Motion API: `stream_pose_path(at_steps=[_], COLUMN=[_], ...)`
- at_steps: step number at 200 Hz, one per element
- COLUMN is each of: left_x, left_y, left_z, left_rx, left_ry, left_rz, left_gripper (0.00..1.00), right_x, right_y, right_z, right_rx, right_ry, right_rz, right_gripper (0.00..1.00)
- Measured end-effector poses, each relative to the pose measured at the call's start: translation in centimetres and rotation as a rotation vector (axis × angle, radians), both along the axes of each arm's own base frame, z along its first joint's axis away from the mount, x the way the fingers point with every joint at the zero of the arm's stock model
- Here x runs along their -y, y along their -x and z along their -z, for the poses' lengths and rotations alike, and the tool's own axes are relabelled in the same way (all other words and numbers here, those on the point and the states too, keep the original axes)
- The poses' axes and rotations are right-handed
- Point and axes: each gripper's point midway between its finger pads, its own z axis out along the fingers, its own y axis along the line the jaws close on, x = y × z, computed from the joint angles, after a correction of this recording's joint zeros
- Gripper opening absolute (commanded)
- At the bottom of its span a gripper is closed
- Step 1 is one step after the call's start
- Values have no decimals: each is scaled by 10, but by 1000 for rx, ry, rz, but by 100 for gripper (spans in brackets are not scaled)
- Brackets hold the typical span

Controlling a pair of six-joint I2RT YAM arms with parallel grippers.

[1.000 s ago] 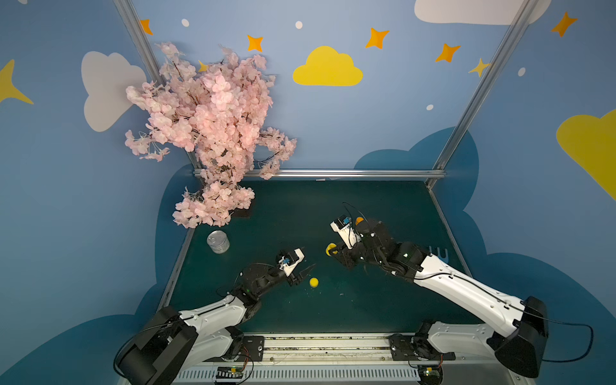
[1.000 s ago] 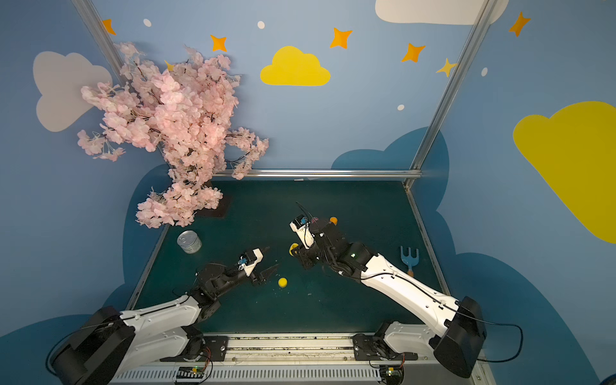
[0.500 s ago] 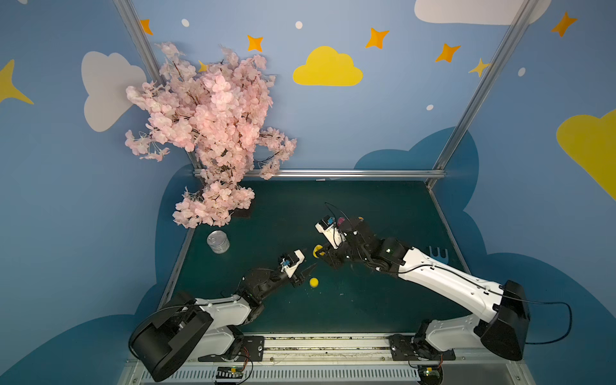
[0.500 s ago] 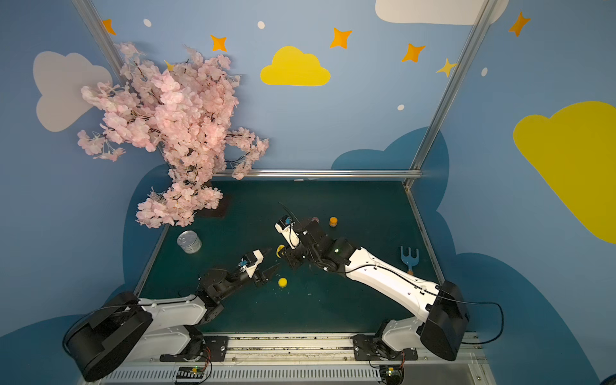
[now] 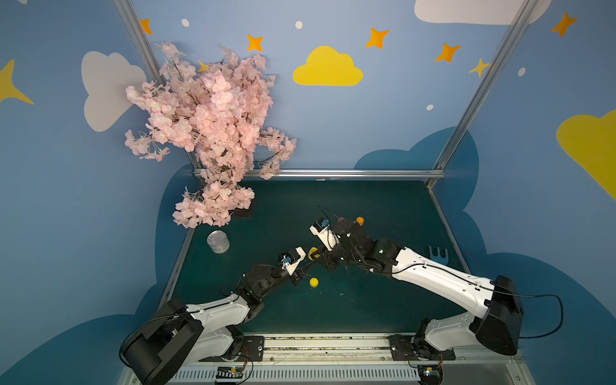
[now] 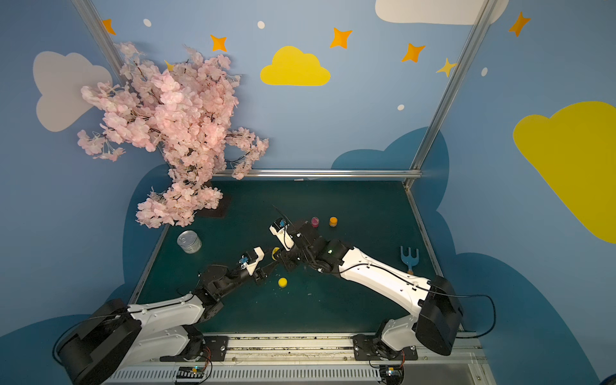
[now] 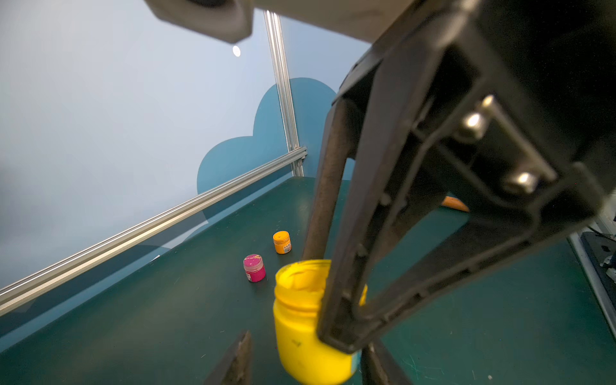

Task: Close the paint jar lid
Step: Pick up the paint jar from the center of the board.

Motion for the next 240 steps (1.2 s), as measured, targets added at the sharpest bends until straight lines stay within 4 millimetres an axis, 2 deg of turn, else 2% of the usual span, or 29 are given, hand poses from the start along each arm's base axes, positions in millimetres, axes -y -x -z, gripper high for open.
stream_pose_path(at_steps=[46, 110, 152, 202, 221, 240], left_x=[-2, -3, -2, -2, -2, -2], left_y=[-2, -2, 0, 1, 2, 3], left_z=[1, -3, -2, -2, -2, -2], left_rx=[-3, 5, 3, 4, 4, 5], left_ry=[-4, 5, -2, -6, -10, -14], left_rz=[-17, -22, -15, -8, -7, -3], left_gripper=[50, 48, 35, 30, 28, 27], right_x=[-4, -8, -8, -8, -8, -8], right_y=[1, 1, -1, -1, -1, -1], right_z=[-8, -1, -2, -3, -2, -2], right_rx=[12, 6, 15, 17, 15, 17], right_ry=[-17, -4, -3, -4, -4, -3], right_rz=[-6, -9, -2, -2, -1, 1], right_gripper=[26, 26, 26, 27, 32, 48])
